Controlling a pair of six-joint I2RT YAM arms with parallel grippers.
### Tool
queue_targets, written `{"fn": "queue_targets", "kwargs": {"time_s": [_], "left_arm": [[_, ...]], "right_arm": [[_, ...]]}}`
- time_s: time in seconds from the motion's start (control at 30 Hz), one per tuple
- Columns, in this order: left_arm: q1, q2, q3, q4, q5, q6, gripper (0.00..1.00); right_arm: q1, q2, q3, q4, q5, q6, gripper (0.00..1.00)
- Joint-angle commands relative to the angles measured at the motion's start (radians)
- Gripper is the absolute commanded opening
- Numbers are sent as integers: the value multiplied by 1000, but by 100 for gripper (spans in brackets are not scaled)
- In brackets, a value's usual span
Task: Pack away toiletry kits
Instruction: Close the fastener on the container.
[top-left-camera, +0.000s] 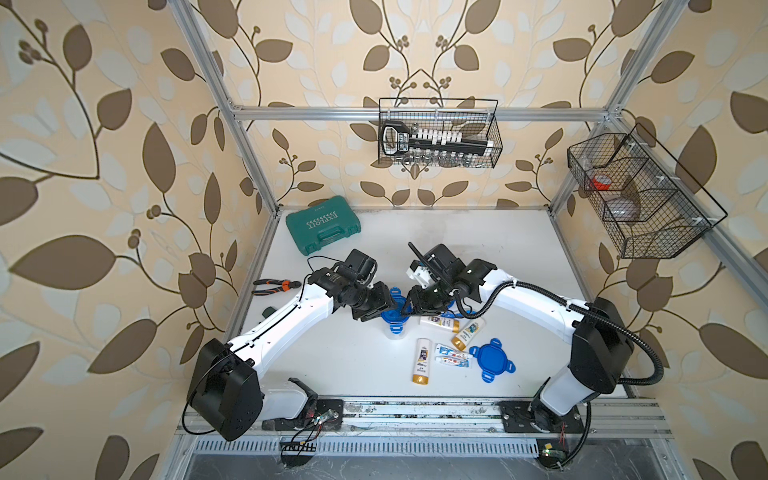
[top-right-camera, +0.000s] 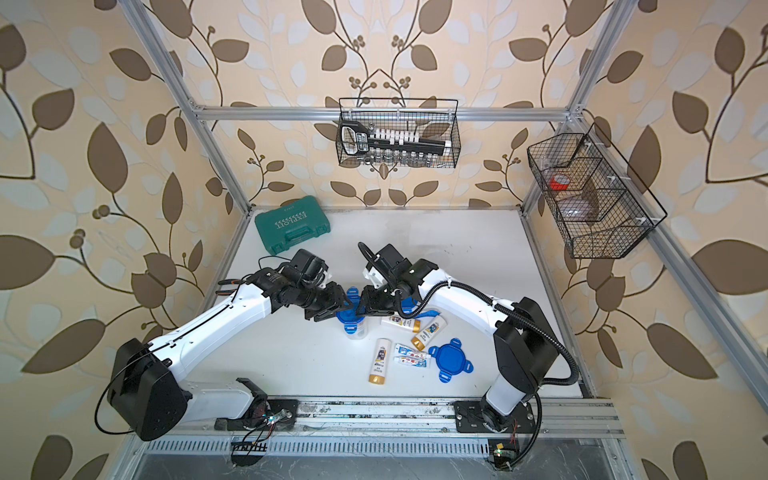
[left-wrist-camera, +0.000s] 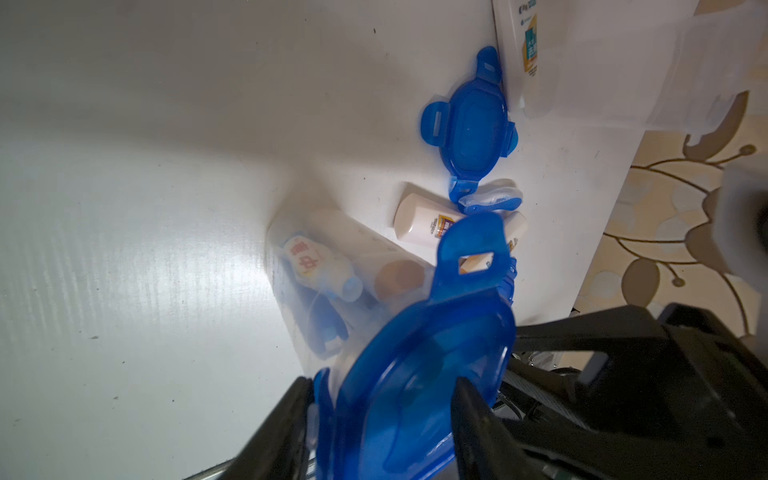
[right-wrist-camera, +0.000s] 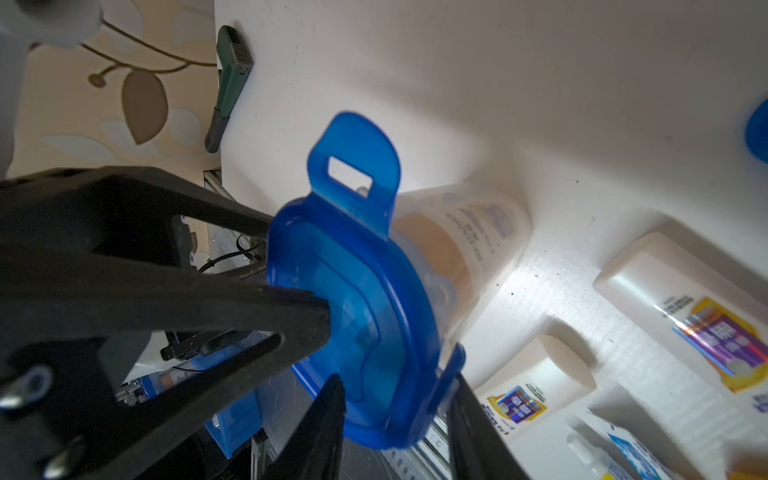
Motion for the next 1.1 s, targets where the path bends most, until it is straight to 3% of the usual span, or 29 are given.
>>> {"fn": "queue_targets", "kwargs": {"time_s": [0.0,0.27,0.43,0.6,0.8,0.97,1.07], "left_arm": [[-24,45,-49,81,83,-40,54],[-17,16,-60,54,72,-42,54],[19,-21,-10,-92,13,24,63],[41,-19,62,-218,-14,89,66],[55,-44,187,-402,-132,170,71],[132,74,325,-436,-192,224,59],[171,176,384,-451,-227,265,56]], "right_arm": [[24,18,-32,75,-32,-8,39],[24,9,-24,54,-8,-31,40],[23,-9,14,5,50,-74,47],[22,-20,56,-10,80,-116,55],[16,-112,27,-78,139,-128,62],[18,-265,-132,-65,177,-32,59],[12,-232,-139,-100,193,-64,58]]}}
